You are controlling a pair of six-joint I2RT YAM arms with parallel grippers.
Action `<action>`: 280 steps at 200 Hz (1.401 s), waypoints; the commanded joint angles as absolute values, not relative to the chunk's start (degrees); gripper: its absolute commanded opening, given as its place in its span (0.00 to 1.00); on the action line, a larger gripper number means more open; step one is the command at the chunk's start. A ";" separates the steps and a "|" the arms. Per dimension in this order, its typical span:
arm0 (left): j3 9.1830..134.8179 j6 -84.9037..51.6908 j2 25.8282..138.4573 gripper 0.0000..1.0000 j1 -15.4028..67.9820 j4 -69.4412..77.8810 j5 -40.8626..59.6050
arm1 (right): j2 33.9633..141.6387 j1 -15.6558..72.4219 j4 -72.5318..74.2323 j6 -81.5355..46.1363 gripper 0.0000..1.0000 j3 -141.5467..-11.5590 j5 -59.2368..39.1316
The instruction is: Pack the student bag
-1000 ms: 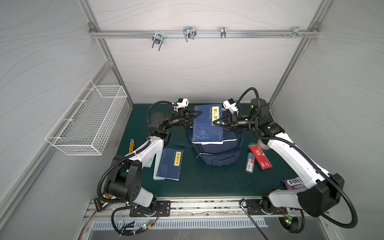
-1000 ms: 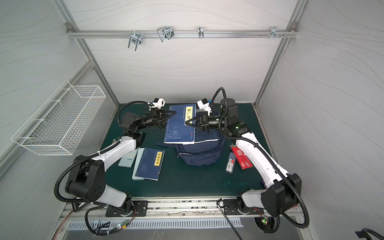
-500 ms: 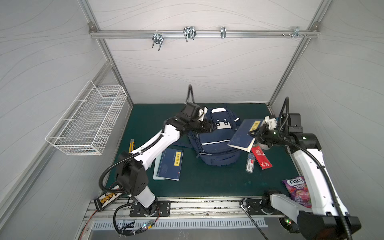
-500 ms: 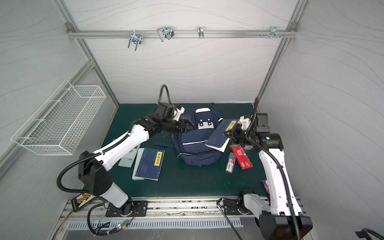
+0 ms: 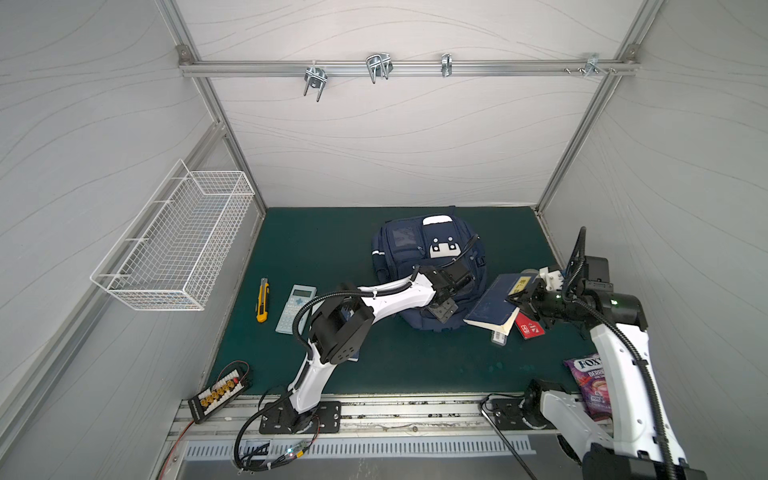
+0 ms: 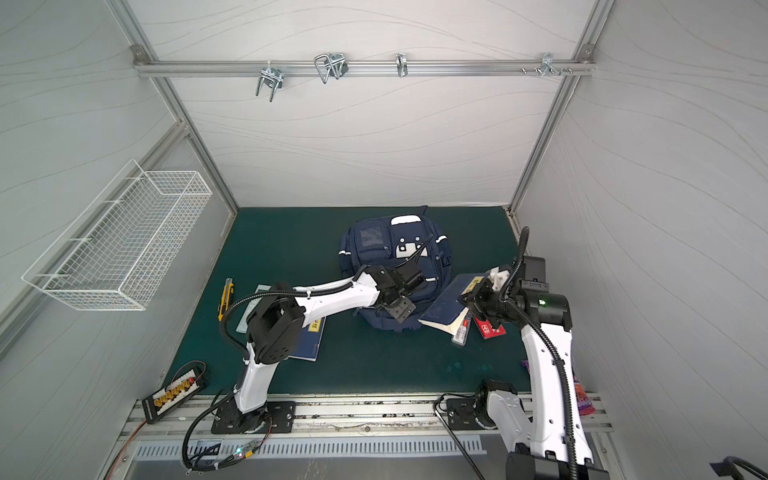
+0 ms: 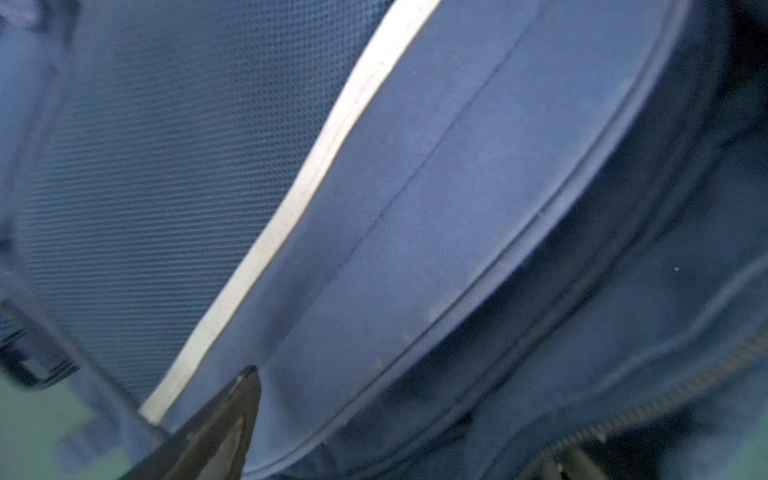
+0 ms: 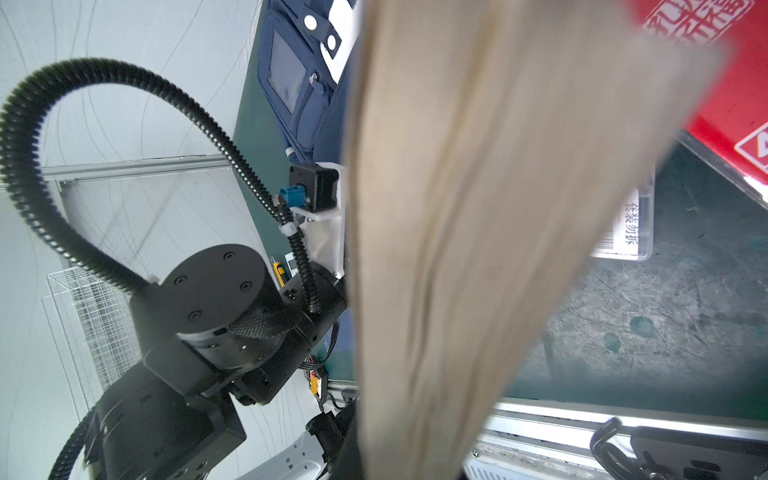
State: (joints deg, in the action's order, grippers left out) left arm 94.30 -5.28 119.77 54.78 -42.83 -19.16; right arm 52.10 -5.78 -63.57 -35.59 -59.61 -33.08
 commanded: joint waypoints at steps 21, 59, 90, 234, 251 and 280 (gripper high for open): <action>98.90 -4.75 121.69 0.74 52.96 -39.81 -26.38 | 51.07 -6.15 -66.46 -34.76 0.00 -59.48 -35.24; 96.67 -6.55 116.51 0.36 52.03 -38.08 -12.85 | 52.19 -6.20 -66.39 -34.12 0.00 -61.23 -34.58; 94.91 -8.54 113.63 0.62 51.91 -38.36 -6.29 | 53.08 -6.25 -65.49 -34.35 0.00 -62.19 -34.43; 100.61 -14.42 110.18 0.00 46.58 -38.83 3.12 | 50.31 -6.25 -65.02 -35.07 0.00 -60.04 -35.34; 98.86 -14.94 107.10 0.00 46.59 -36.27 3.27 | 50.63 -6.24 -63.54 -35.86 0.00 -59.19 -36.23; 96.98 -11.48 107.21 0.00 46.48 -34.51 -0.44 | 51.10 -6.24 -61.20 -37.16 0.00 -58.12 -37.92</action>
State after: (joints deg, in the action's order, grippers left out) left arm 97.58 -13.72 106.76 46.41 -36.93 2.20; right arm 50.96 -6.00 -63.79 -35.77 -58.81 -34.85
